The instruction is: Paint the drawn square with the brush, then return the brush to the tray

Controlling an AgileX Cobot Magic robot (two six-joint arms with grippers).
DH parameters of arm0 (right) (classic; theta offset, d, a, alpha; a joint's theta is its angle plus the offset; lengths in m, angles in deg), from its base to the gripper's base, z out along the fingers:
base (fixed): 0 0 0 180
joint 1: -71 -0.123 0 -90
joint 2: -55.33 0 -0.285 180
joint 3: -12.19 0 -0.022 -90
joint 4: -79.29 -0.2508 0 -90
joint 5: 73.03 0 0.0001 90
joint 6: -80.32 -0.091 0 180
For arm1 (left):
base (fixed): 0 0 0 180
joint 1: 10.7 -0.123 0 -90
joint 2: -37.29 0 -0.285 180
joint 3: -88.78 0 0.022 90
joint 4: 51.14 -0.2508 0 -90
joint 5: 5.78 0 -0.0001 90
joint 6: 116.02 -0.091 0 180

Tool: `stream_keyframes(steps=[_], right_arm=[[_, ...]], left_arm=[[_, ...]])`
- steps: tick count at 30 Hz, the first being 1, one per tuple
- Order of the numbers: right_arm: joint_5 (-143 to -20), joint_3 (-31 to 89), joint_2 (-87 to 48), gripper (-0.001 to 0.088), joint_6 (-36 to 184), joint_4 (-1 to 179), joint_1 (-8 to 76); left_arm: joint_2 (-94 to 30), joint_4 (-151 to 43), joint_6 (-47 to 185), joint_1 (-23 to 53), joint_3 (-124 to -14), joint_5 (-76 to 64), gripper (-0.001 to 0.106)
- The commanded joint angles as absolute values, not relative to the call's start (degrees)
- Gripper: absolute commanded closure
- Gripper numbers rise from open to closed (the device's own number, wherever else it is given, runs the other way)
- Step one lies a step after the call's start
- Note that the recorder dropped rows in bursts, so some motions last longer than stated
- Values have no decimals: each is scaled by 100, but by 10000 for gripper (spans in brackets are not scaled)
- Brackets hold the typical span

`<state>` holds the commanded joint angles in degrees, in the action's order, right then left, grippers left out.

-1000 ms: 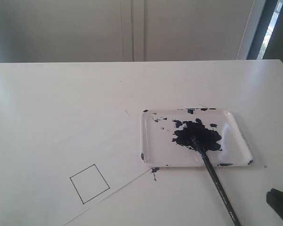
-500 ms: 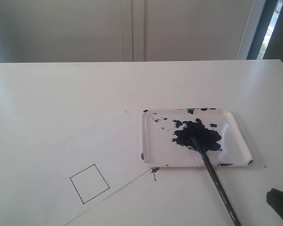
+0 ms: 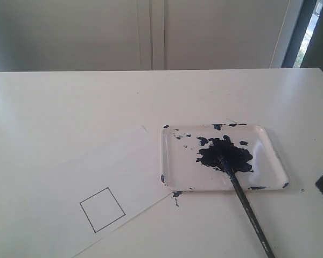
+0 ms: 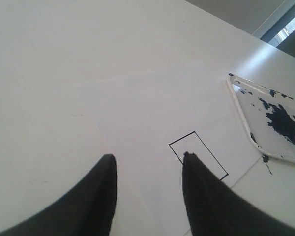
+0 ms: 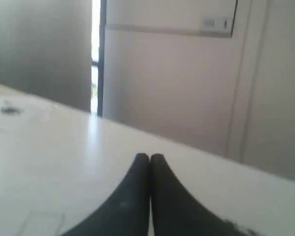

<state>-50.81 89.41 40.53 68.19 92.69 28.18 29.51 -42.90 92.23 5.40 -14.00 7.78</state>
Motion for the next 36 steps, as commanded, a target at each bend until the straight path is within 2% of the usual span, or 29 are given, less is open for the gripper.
stream_keyframes(steps=[4, 7, 12, 18, 22, 28, 33, 36], right_arm=[[-3712, 8880, 2890, 868, 6703, 9202, 2818], [-3121, 8700, 1966, 868, 6420, 9192, 2818], [-3093, 8358, 433, 868, 5698, 9161, 2818], [-3470, 8179, -1341, 868, 5427, 9161, 2818], [-4099, 8081, -1956, 868, 5237, 9161, 2818], [-4980, 7793, -2180, 868, 5185, 8940, 2818], [-5781, 7239, -2155, 868, 6006, 8467, 2818], [-6001, 6865, -2026, 836, 6108, 8467, 2818]], left_arm=[[2951, -4290, 9223, 540, -1400, 778, 574], [2951, -4290, 9223, 540, -1400, 778, 574], [2951, -4290, 9223, 540, -1400, 778, 574], [2951, -4290, 9223, 540, -1400, 778, 574], [2951, -4290, 9223, 540, -1400, 778, 574], [2951, -4290, 9223, 540, -1400, 778, 574], [2951, -4290, 9223, 540, -1400, 778, 574], [2951, -4290, 9223, 540, -1400, 778, 574]])
